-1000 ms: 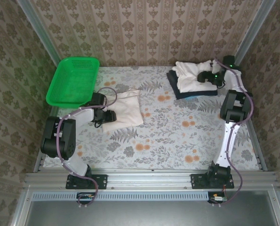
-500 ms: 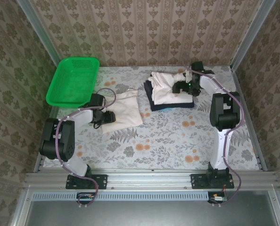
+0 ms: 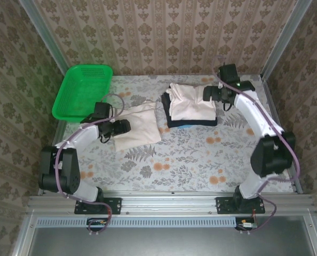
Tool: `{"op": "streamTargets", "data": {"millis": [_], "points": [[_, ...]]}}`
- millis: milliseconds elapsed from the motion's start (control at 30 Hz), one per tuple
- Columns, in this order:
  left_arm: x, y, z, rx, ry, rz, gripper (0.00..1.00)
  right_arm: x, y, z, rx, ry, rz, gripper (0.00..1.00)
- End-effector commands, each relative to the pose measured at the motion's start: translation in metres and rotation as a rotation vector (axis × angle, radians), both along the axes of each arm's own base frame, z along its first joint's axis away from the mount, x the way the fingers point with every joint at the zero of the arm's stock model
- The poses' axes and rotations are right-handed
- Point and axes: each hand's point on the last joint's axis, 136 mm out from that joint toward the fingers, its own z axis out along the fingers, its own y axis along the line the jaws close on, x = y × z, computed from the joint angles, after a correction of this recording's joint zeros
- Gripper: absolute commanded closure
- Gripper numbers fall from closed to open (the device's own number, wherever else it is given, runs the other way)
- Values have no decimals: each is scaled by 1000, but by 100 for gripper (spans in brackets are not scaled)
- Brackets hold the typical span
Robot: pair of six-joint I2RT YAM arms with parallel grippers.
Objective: Fold and stack the t-shirts
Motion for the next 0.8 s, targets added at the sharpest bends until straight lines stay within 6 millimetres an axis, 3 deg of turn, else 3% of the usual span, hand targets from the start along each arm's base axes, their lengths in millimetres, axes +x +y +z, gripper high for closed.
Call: {"op": "streamTargets", "data": {"millis": [0, 100, 167, 267, 333, 400, 600, 767], "points": [[-3, 25, 10, 58, -9, 90, 18, -31, 72, -2, 96, -69, 125, 5], [-9, 42, 4, 75, -2, 152, 12, -55, 175, -16, 274, -87, 332, 9], [-10, 45, 1, 61, -6, 163, 4, -70, 232, -32, 318, -35, 423, 12], [-9, 46, -5, 34, -21, 164, 0, -74, 281, -62, 340, 29, 445, 19], [-11, 44, -8, 40, 7, 141, 0, -62, 289, -93, 289, 102, 387, 20], [-10, 44, -8, 53, 15, 135, 0, -46, 283, -110, 190, 122, 330, 19], [2, 41, -16, 16, 2, 118, 0, -4, 291, -140, 160, 140, 293, 25], [19, 33, -24, -15, 13, 103, 7, 22, 289, -162, 155, 141, 260, 30]]}}
